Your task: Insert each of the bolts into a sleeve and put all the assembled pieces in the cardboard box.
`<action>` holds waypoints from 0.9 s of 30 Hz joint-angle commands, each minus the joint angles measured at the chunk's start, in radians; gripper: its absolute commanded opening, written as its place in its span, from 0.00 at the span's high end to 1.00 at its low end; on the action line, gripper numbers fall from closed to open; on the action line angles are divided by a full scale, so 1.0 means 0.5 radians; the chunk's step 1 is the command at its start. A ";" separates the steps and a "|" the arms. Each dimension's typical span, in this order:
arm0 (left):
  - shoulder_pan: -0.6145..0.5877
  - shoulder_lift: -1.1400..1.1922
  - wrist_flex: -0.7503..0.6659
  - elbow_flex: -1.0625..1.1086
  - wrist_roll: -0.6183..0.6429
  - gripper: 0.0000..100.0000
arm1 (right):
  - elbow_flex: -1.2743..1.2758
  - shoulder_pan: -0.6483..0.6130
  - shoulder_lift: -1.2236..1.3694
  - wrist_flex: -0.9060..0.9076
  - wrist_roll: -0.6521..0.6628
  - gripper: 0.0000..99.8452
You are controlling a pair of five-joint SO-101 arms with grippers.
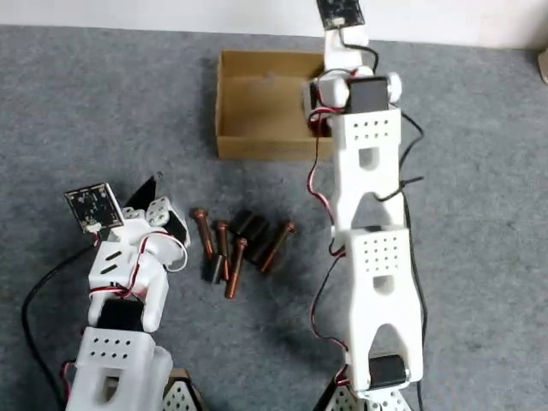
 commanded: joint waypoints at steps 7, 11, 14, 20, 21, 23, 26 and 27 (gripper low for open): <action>0.149 0.002 0.776 -0.382 -0.221 0.99 | 0.195 0.069 -0.753 0.078 -0.190 0.72; 0.158 0.002 0.773 -0.373 -0.233 0.99 | 0.671 0.032 -1.208 0.078 -0.193 0.72; 0.155 0.002 0.773 -0.376 -0.236 0.99 | 1.146 -0.005 -1.625 0.078 -0.193 0.72; 0.152 -0.002 0.773 -0.379 -0.236 0.99 | 2.263 -0.130 -2.478 0.051 -0.193 0.72; 0.152 -0.002 0.773 -0.379 -0.236 0.99 | 2.450 -0.149 -2.607 0.035 -0.193 0.72; 0.152 -0.002 0.773 -0.379 -0.236 0.99 | 2.828 -0.164 -2.871 -0.023 -0.193 0.72; 0.152 -0.002 0.773 -0.379 -0.236 0.99 | 3.362 -0.164 -3.248 -0.170 -0.187 0.72; 0.152 -0.002 0.773 -0.379 -0.236 0.99 | 3.527 -0.158 -3.371 -0.235 -0.184 0.72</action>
